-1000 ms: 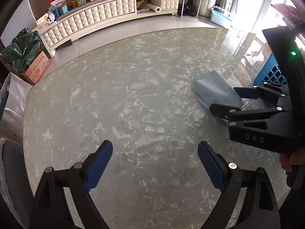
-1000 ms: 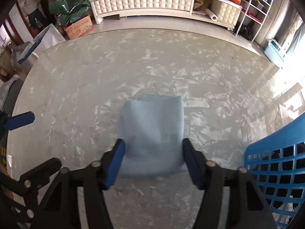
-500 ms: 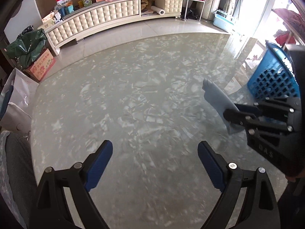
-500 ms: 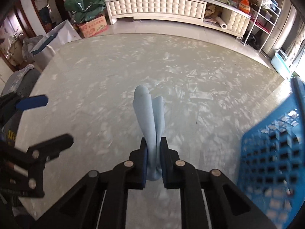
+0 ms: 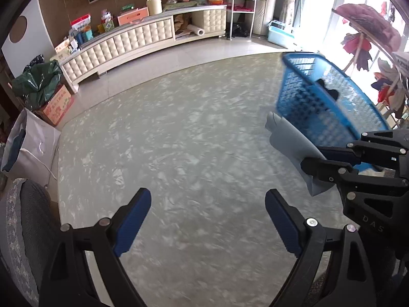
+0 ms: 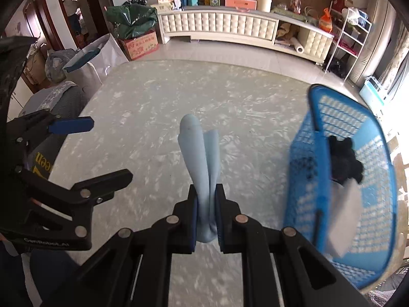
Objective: Organize soft objects
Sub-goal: 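Carry the light blue cloth into the basket and open the right tool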
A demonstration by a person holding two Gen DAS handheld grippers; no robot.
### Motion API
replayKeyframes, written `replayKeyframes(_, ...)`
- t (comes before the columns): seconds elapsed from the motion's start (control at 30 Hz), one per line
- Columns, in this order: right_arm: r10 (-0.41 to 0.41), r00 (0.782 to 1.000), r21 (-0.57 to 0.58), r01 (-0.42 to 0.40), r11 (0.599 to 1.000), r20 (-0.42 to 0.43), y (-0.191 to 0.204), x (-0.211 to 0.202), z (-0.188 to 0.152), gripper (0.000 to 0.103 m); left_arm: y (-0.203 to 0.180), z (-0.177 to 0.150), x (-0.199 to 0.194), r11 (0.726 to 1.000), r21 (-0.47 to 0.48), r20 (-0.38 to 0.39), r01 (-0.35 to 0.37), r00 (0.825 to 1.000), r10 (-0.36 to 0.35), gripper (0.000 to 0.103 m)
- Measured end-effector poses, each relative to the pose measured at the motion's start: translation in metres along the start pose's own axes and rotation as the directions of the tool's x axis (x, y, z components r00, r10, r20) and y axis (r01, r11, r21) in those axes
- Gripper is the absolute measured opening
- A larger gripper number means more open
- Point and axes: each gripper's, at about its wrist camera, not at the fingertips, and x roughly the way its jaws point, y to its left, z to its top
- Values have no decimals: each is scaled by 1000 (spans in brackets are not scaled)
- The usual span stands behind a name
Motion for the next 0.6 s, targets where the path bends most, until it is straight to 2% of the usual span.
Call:
replayKeyframes(0.17,-5,999,-14,6,1000,34,-8,-30,-10,11,-26,-1,-26,1000,14,25,19,1000,-20,90)
replayKeyframes(0.33,-26,997,-11,27,1000,75,-23,-61,-18,11,-55,10,-49,998,62,60,9,998,-13,90)
replayKeyframes(0.6,-63,991,55,57,997,115,-68,-76,-20,12,-93,38,-71,992,123,117,4,993,-18,90)
